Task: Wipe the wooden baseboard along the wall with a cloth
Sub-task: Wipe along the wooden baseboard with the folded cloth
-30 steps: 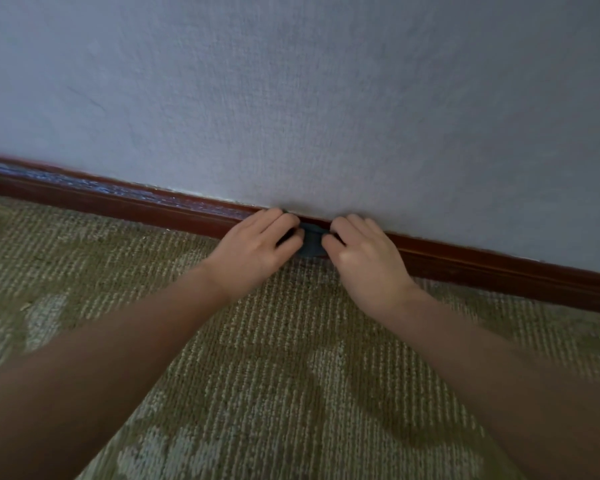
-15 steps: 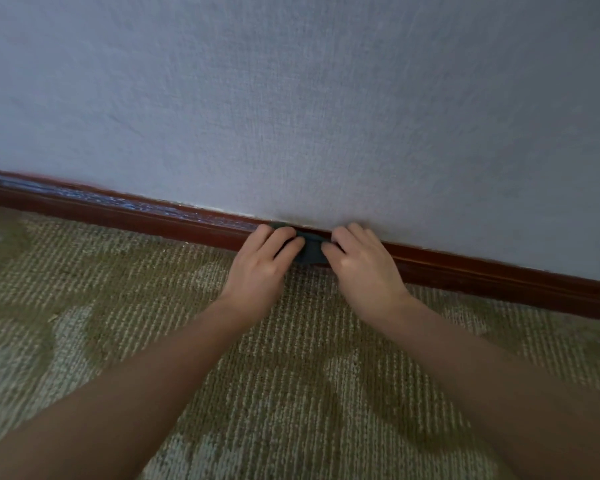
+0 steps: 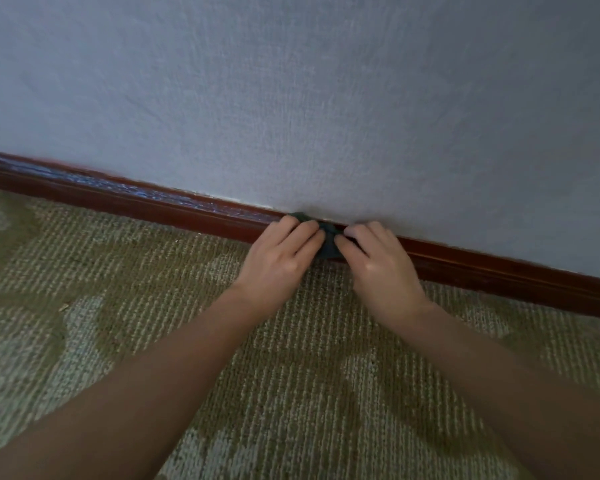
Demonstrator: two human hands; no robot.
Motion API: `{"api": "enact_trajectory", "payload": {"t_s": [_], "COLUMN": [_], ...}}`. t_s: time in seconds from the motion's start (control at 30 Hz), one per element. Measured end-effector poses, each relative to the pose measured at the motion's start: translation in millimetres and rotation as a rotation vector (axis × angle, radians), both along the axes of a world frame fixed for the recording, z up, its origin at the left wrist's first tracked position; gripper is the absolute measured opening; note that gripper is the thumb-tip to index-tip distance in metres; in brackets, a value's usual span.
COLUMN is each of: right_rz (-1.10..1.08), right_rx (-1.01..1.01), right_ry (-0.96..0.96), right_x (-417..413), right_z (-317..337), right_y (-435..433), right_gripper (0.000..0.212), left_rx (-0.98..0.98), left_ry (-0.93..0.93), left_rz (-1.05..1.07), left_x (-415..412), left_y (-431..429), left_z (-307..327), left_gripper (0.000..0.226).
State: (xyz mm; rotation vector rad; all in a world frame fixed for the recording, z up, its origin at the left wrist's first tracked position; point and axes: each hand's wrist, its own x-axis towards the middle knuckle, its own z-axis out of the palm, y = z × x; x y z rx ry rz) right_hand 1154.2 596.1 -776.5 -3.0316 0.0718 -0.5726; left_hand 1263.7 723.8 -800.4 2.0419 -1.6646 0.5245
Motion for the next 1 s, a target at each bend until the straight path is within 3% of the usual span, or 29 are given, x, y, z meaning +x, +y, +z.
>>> {"api": "enact_trajectory", "payload": {"t_s": [0.17,0.33,0.53,0.77,0.83,1.0], "right_rz": [-0.043,0.088,0.092,0.026,0.006,0.012], "right_rx": [-0.039,-0.041,-0.087,-0.052,-0.043,-0.097], "right_ry": [-0.041,-0.053,-0.028,-0.034,-0.009,0.168], "right_x": [-12,17,8,17,15,-7], "right_z": [-12,-3,-5,-3,-1,12], "right_y": [-7,10,1,11,16,30], "right_gripper": [0.032,0.030,0.031,0.027,0.023,0.042], "left_rx": [0.073,0.064,0.001,0.126,0.147,0.215], "left_ry": [-0.102,-0.128,-0.020,-0.198,-0.174,-0.184], "left_rz": [-0.097,-0.040,0.047,-0.093,-0.077,-0.144], "left_x": [9,34,13,37,35,19], "left_y": [0,29,14,22,26,48], "left_z": [-4,-10,-16,-3,0,0], "left_gripper": [0.022,0.025,0.025,0.022,0.017,0.021]}}
